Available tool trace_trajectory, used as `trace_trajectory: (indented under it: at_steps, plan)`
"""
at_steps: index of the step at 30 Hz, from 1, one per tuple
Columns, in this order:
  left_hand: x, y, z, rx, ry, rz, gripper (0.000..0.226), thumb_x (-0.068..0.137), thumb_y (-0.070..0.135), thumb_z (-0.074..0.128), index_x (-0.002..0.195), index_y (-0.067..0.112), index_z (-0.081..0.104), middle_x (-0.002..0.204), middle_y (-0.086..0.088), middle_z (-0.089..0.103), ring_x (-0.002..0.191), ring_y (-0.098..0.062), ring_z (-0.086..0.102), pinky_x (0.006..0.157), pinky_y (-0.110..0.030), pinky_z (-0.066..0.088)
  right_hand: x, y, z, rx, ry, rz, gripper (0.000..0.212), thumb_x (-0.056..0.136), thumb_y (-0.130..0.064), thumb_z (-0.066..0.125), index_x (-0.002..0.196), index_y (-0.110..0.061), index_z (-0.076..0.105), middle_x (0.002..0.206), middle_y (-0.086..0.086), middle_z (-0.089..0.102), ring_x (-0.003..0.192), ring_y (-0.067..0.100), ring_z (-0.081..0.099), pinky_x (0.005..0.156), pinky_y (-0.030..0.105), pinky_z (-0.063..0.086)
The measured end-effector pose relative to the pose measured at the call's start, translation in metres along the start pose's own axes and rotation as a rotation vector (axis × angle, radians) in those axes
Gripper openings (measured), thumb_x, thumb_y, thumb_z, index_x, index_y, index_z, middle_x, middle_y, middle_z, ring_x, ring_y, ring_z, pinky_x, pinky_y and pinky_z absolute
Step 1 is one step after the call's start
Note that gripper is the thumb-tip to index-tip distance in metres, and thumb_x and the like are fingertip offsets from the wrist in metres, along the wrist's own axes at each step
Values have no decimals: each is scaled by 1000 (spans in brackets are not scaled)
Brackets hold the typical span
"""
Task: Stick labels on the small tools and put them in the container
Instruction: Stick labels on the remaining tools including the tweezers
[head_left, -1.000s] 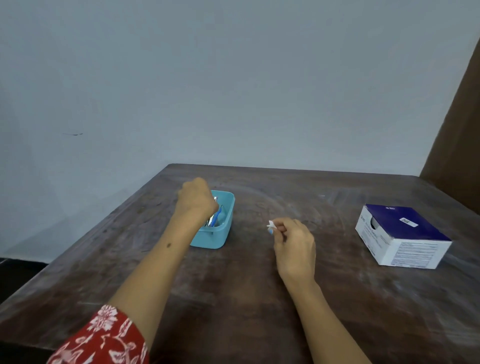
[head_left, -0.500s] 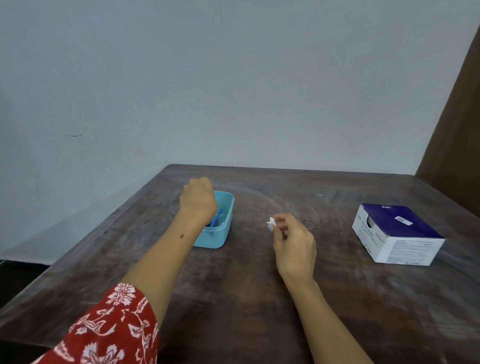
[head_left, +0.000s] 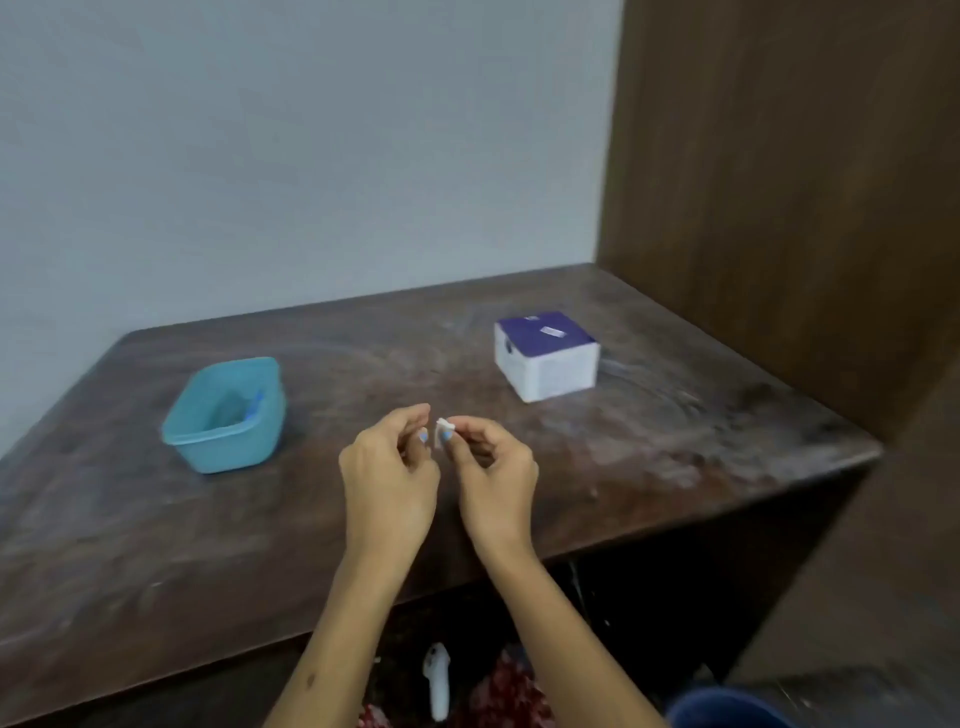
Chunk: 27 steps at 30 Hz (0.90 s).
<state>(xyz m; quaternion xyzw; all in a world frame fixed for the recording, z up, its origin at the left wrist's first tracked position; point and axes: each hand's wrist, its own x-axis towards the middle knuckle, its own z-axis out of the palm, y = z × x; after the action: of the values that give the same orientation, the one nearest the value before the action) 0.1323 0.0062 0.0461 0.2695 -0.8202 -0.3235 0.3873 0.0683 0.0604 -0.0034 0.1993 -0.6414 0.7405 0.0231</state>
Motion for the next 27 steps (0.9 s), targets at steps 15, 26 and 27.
trace_trajectory:
  at_steps: [15,26,27]
  plan:
    - [-213,96,199,-302,-652,1,35,93,3,45,121,17,61,116,8,62,102,4,55,84,0,38,-80,63,-281,-282,596,118,14,87,-11,63,92,-22,69,85,-7,69,80,10,67,69,25,54]
    - [-276,35,305,164,-1158,-413,29,97,12,38,102,-4,62,113,-22,63,105,-35,57,85,-38,44,-138,211,-345,-741,538,684,17,86,-9,56,94,-17,68,78,-3,70,68,10,62,60,28,49]
    - [-280,29,310,177,-1178,-413,29,96,11,38,95,-9,59,106,-27,62,100,-38,57,81,-41,44,-142,218,-348,-774,511,745,19,87,-9,54,98,-18,67,81,-2,70,70,11,61,59,27,47]
